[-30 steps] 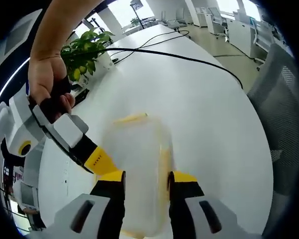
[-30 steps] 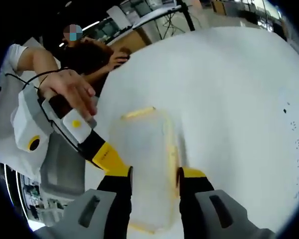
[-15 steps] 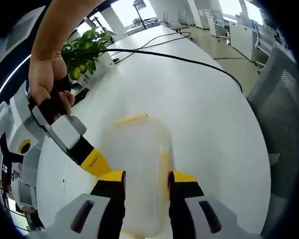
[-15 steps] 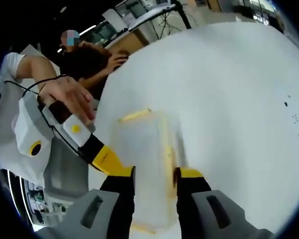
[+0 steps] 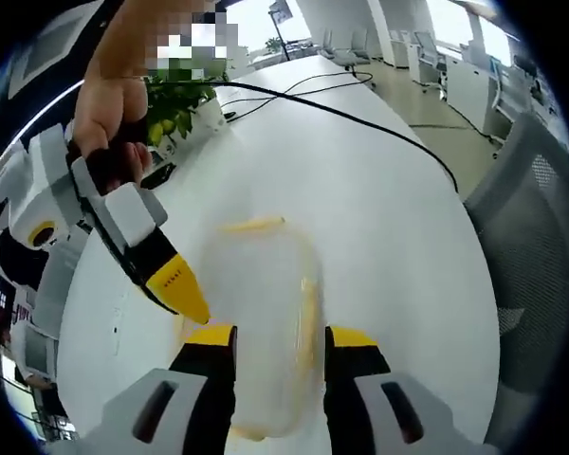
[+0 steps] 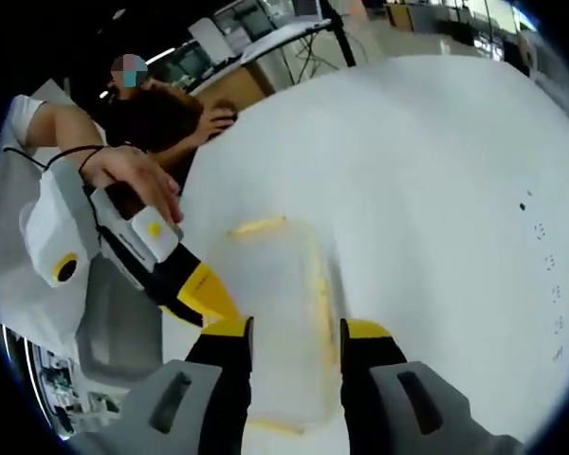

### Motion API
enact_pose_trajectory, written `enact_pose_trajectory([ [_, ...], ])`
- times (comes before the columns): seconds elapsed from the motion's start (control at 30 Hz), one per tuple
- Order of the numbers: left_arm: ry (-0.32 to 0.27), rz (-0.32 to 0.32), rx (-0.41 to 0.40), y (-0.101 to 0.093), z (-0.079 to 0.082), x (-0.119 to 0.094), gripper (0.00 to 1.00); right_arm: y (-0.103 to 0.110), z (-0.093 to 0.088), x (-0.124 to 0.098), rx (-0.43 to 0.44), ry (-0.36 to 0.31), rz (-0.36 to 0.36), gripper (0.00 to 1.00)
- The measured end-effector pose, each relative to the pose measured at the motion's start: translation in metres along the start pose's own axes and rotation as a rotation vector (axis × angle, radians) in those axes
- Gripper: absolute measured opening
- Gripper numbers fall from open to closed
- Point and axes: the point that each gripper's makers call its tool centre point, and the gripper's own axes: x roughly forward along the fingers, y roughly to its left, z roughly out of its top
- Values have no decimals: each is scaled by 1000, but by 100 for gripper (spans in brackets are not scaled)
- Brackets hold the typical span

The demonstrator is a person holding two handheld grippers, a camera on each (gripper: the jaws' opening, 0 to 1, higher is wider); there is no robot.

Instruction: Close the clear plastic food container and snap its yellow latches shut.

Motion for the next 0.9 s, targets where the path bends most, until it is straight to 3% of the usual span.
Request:
enact_pose_trajectory([
  [0.6,-48,55,-195,19,1,-30,33,33,3,-17,-29,-10,-74,39],
  [0.9,-65,72,-267,22,-1,-40,33,44,-2,-21,9,-96,-131,40],
])
